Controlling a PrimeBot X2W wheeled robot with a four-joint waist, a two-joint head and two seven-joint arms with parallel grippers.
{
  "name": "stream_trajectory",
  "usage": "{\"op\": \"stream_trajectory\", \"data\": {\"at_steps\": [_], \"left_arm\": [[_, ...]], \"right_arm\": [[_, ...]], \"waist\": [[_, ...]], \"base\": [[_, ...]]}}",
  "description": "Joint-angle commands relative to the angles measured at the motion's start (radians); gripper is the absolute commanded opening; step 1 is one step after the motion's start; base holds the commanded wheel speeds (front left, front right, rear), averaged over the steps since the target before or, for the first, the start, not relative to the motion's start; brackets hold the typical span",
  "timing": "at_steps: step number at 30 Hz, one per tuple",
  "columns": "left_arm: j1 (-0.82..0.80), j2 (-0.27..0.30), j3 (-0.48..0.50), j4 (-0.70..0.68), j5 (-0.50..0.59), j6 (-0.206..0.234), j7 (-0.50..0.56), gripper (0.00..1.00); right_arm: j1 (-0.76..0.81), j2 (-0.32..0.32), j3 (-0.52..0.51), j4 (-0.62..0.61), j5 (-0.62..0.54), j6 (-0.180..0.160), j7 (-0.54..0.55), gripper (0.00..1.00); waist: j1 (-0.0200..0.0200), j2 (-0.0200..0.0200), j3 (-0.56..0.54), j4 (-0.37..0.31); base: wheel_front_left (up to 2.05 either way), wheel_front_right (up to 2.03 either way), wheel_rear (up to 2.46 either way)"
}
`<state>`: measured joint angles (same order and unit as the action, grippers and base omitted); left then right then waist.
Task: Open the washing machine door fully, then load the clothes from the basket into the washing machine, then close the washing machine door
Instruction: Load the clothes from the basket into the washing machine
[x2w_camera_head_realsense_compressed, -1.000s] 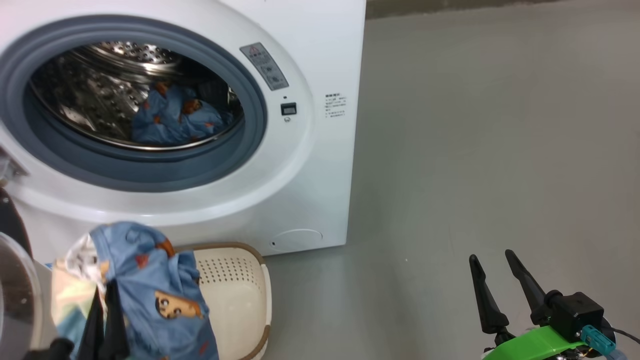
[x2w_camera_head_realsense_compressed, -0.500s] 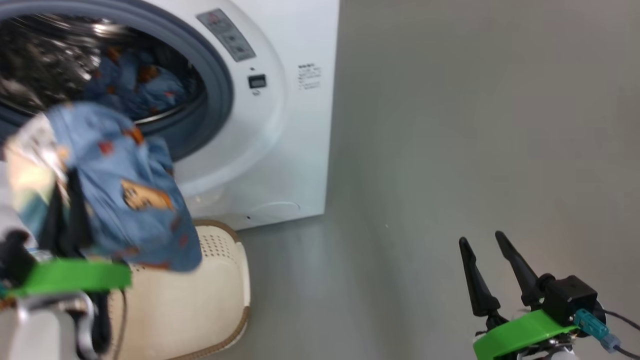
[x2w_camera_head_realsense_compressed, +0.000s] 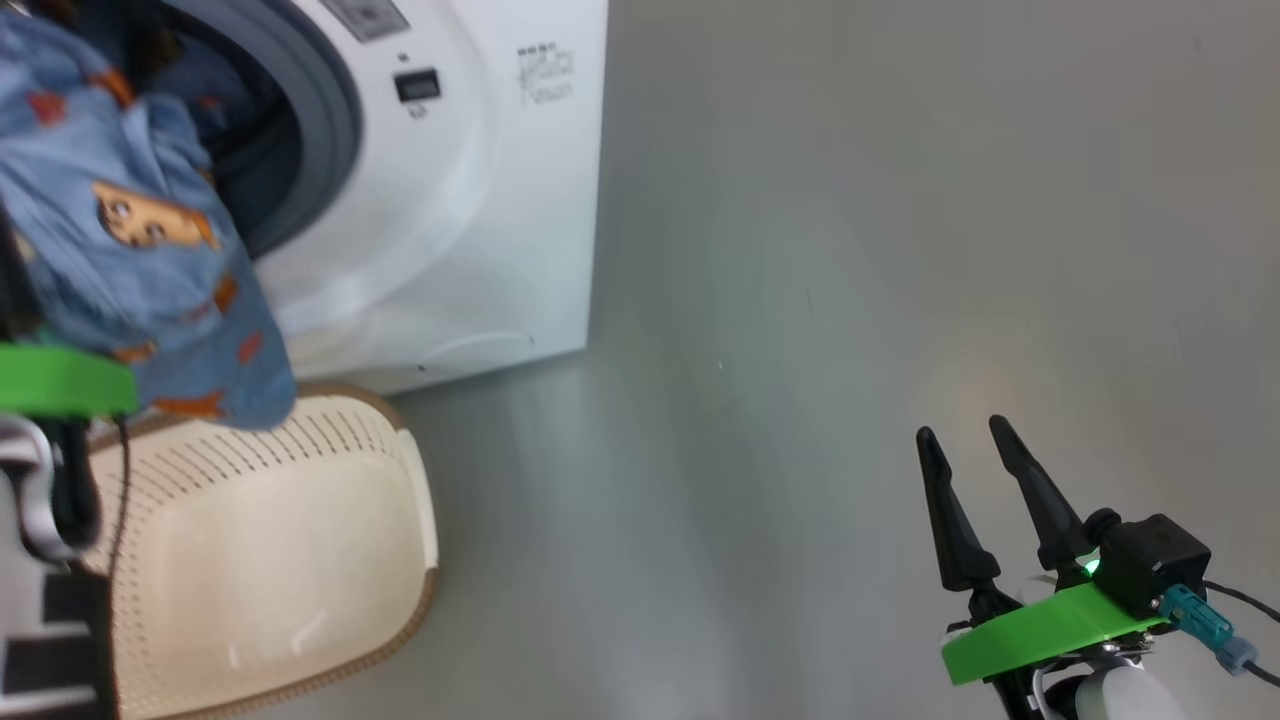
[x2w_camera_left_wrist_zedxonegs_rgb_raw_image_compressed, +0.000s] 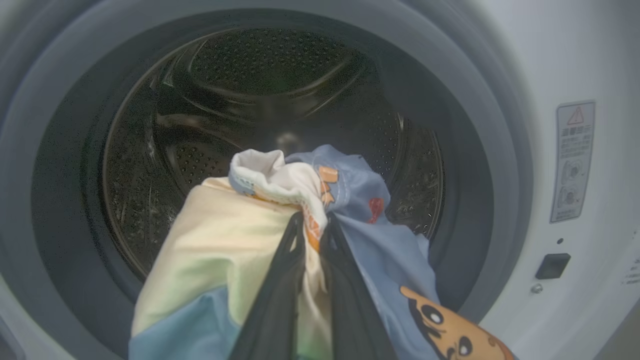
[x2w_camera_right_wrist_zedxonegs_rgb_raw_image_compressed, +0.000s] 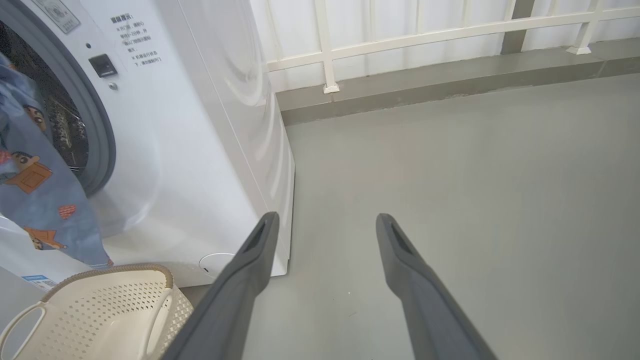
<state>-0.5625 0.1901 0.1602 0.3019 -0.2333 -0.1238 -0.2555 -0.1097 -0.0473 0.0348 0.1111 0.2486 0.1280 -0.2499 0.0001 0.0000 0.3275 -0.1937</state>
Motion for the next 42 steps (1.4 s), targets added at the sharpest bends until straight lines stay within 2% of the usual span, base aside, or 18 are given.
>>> {"op": "stream_trajectory", "data": {"at_steps": [1, 10, 16, 19, 27, 32, 37, 42], "left_arm": [[-0.054, 0.052, 0.024, -0.006, 0.001, -0.005, -0.006, 0.00], [-0.253, 0.131, -0.025, 0.153, -0.017, -0.007, 0.000, 0.00], [-0.412, 0.178, -0.065, 0.276, -0.039, -0.007, 0.101, 0.00], [-0.506, 0.203, -0.087, 0.352, -0.060, -0.007, 0.187, 0.00], [-0.643, 0.239, -0.149, 0.438, -0.077, -0.007, 0.268, 0.00], [-0.732, 0.255, -0.183, 0.453, -0.050, -0.005, 0.207, 0.00], [-0.807, 0.271, -0.230, 0.436, 0.016, -0.001, 0.047, 0.00], [-0.836, 0.266, -0.248, 0.379, 0.059, 0.019, -0.003, 0.00]], "right_arm": [[-0.026, -0.003, 0.028, -0.027, 0.007, 0.003, -0.012, 1.00], [-0.060, -0.003, 0.043, -0.039, 0.039, 0.003, -0.012, 1.00], [-0.075, -0.003, 0.047, -0.044, 0.059, 0.003, -0.012, 1.00], [-0.082, -0.003, 0.053, -0.048, 0.069, 0.003, -0.012, 1.00], [-0.091, -0.003, 0.060, -0.059, 0.081, 0.003, -0.012, 1.00], [-0.095, -0.003, 0.069, -0.064, 0.093, 0.003, -0.012, 1.00], [-0.100, -0.003, 0.096, -0.062, 0.117, 0.003, -0.012, 1.00], [-0.102, -0.003, 0.110, -0.069, 0.125, 0.003, -0.012, 1.00]], "waist": [[-0.0001, 0.0000, 0.072, -0.029], [-0.0001, 0.0000, 0.201, -0.038], [-0.0001, 0.0000, 0.279, -0.033], [-0.0001, 0.0000, 0.318, -0.033], [-0.0001, 0.0000, 0.384, -0.034], [-0.0001, 0.0000, 0.429, -0.041], [-0.0001, 0.0000, 0.469, -0.056], [-0.0001, 0.0000, 0.486, -0.065]], "base": [[0.00, 0.00, 0.00], [0.00, 0.00, 0.00], [0.00, 0.00, 0.00], [0.00, 0.00, 0.00], [0.00, 0.00, 0.00], [0.00, 0.00, 0.00], [0.00, 0.00, 0.00], [0.00, 0.00, 0.00]]}}
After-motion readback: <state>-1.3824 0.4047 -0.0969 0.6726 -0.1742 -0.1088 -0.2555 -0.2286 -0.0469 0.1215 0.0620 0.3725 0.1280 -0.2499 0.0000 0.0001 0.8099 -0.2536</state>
